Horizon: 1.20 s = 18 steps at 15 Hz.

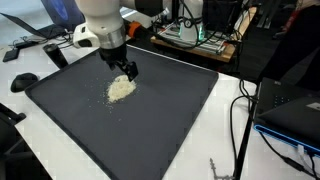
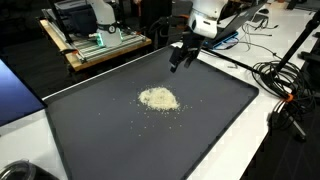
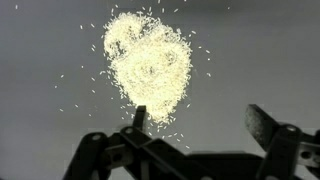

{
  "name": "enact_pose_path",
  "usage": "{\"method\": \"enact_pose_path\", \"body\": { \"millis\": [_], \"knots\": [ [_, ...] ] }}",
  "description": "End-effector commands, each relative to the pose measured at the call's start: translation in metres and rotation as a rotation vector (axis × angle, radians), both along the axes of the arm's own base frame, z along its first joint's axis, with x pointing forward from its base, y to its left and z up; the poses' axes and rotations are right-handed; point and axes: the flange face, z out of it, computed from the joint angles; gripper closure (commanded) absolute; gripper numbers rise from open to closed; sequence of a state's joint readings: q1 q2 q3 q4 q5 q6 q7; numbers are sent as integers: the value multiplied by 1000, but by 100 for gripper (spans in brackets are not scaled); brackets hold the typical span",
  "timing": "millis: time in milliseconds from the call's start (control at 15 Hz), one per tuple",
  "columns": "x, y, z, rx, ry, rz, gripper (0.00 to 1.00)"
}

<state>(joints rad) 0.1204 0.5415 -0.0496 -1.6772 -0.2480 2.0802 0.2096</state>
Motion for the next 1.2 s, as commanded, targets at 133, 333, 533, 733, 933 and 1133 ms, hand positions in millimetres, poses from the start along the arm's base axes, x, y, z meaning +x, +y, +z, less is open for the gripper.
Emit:
{"method": "enact_pose_path", "body": {
  "millis": [133,333,533,733,933,1133],
  "knots": [
    [-66,-13,14,15,-82,-33,0],
    [-88,-30,8,55,-124,-37,0],
    [-109,-54,-5,108,-176,-57,0],
    [-125,-75,-19,157,-240,-67,0],
    [-137,-90,-34,205,-297,-50,0],
    [-144,-99,-45,222,-361,-9,0]
  ]
}}
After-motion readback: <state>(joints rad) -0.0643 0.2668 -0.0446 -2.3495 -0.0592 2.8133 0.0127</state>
